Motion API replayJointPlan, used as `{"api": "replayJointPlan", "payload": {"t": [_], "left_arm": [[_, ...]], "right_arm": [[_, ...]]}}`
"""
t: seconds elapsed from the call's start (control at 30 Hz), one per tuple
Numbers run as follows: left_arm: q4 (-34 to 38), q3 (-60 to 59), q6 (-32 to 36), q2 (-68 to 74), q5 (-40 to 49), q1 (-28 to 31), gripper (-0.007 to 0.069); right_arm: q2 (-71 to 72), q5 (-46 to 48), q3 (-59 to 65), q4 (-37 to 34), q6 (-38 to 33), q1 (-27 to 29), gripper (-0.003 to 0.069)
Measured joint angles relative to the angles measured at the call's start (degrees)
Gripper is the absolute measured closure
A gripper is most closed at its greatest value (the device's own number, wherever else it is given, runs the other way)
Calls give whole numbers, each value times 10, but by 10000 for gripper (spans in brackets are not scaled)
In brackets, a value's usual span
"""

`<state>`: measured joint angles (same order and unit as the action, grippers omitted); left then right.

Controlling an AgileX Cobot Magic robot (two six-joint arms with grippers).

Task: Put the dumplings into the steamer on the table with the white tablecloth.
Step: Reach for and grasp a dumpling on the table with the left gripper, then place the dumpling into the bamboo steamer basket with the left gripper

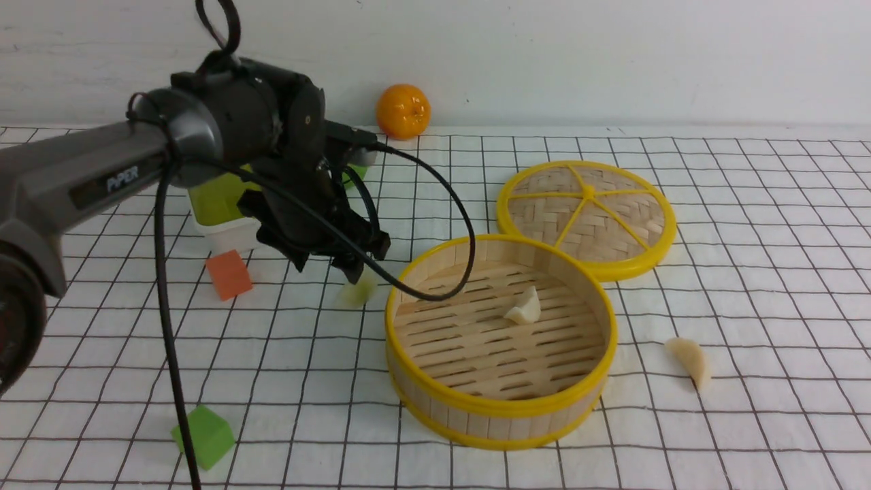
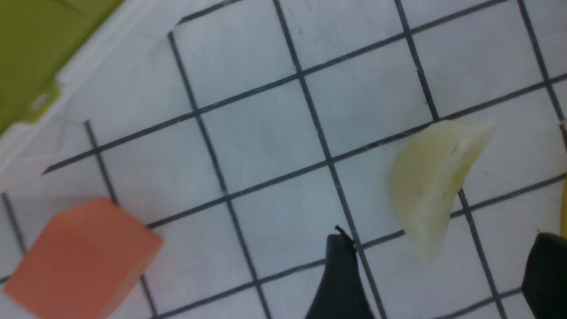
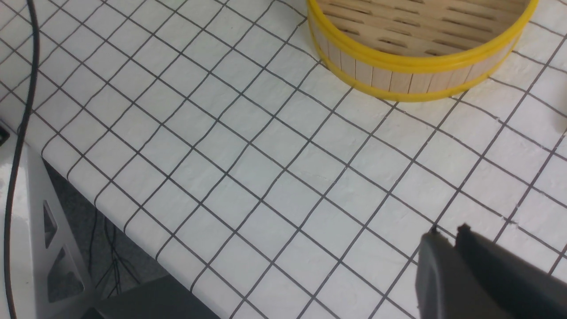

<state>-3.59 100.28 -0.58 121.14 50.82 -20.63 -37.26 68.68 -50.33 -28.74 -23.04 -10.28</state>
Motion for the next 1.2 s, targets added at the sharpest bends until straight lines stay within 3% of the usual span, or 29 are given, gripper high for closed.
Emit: {"api": "replayJointPlan", "payload": {"t": [0.5,0.63,0.7,0.73,1.07,1.2], "left_arm": [[36,0,9,65,-89,0,175],[36,0,9,65,-88,1,269],[36,1,10,65,-85,2,385],[36,1,10,65,-84,2,387],[52,64,-45,-38,82,-14,375],[97,73,-51,-83,112,-85,375]], "right_arm": [[0,2,0,0,0,0,601],[0,4,0,0,0,0,600],[0,4,0,0,0,0,599],[0,4,0,0,0,0,599],[0,-1,0,0,0,0,589],[0,-26,0,0,0,0,587]]}}
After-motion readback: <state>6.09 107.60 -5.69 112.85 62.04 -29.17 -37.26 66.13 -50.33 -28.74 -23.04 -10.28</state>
